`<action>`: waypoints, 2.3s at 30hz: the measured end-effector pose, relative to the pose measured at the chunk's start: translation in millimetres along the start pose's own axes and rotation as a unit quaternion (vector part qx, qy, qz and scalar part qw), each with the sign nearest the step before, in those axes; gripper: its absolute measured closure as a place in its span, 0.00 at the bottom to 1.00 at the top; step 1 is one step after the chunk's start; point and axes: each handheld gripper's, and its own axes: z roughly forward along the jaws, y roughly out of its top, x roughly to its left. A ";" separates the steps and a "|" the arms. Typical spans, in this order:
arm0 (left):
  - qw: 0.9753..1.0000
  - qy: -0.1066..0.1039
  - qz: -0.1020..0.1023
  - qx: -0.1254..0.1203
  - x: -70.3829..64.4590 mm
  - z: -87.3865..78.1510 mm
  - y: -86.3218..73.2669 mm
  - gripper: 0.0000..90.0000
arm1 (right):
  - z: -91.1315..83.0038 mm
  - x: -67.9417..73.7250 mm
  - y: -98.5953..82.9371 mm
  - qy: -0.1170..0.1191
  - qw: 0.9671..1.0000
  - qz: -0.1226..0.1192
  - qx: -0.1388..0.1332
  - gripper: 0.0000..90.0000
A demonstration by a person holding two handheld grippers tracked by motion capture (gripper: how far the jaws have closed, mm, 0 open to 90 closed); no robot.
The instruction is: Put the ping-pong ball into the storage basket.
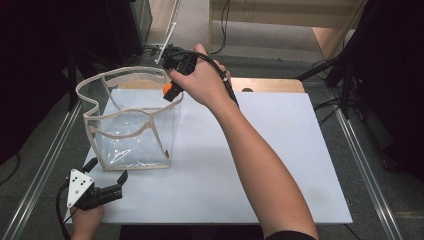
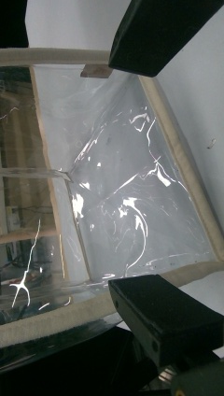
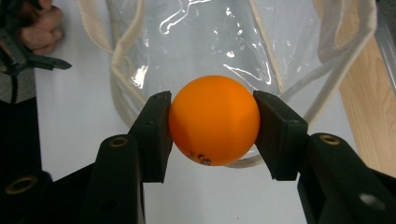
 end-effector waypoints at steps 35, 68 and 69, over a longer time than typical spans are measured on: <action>1.000 0.002 0.001 0.001 -0.6 0.3 0.0 0.00 | -2.0 6.5 -55.3 -0.006 0.998 0.055 -0.006 0.00; 1.000 0.001 0.002 0.000 -0.8 0.3 -0.1 0.00 | 12.2 27.0 -118.9 -0.014 0.997 0.068 -0.043 0.00; 1.000 0.001 0.002 0.001 -0.8 0.2 -0.1 0.00 | 11.9 27.8 -121.1 -0.016 0.997 0.068 -0.043 0.00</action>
